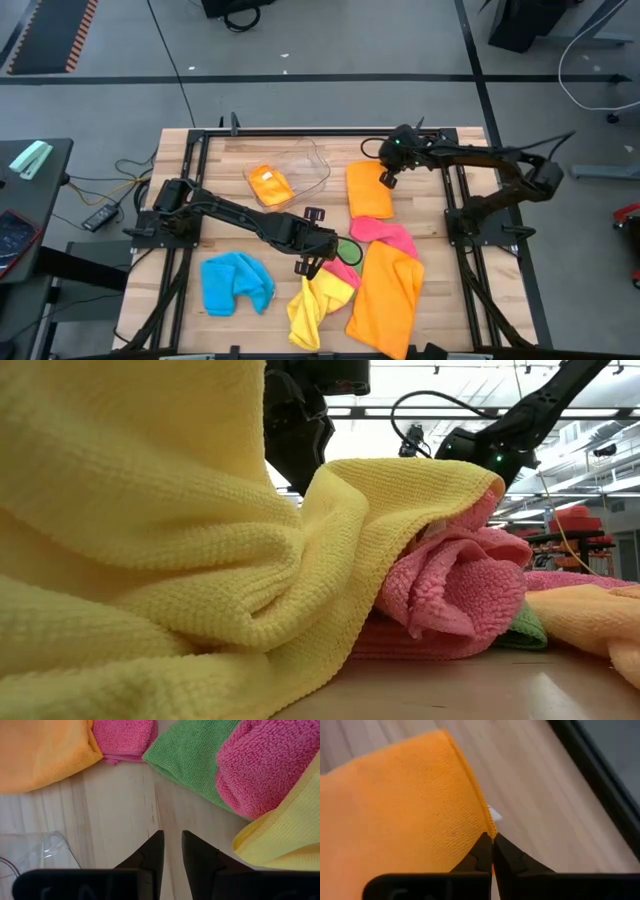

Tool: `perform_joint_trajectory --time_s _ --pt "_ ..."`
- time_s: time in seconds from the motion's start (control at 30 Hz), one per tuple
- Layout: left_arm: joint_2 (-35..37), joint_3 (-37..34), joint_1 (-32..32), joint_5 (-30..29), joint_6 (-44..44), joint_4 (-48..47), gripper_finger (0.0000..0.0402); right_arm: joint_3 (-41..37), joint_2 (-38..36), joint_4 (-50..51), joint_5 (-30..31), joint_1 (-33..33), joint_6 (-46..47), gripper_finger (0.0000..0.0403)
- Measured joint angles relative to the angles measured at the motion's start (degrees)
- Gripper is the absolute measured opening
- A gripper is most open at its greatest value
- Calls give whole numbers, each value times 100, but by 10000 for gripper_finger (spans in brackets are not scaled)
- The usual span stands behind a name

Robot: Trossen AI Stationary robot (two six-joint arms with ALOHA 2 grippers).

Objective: Fold microfiber towels
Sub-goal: Fold the orange microfiber towel

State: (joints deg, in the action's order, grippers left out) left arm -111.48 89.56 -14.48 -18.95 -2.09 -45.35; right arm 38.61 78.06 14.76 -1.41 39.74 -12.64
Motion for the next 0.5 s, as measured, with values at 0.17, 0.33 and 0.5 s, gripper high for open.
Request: perform_joint_trajectory --time_s 0.17,0.33,0.5 --pt "0 0 0 -1 2 1 72 0 14 136 136 1 -2 13" --pt "0 0 0 0 6 -1 70 0 130 166 339 1 -83 14" --pt "0 0 0 -1 37 -6 76 0 146 248 632 3 8 14"
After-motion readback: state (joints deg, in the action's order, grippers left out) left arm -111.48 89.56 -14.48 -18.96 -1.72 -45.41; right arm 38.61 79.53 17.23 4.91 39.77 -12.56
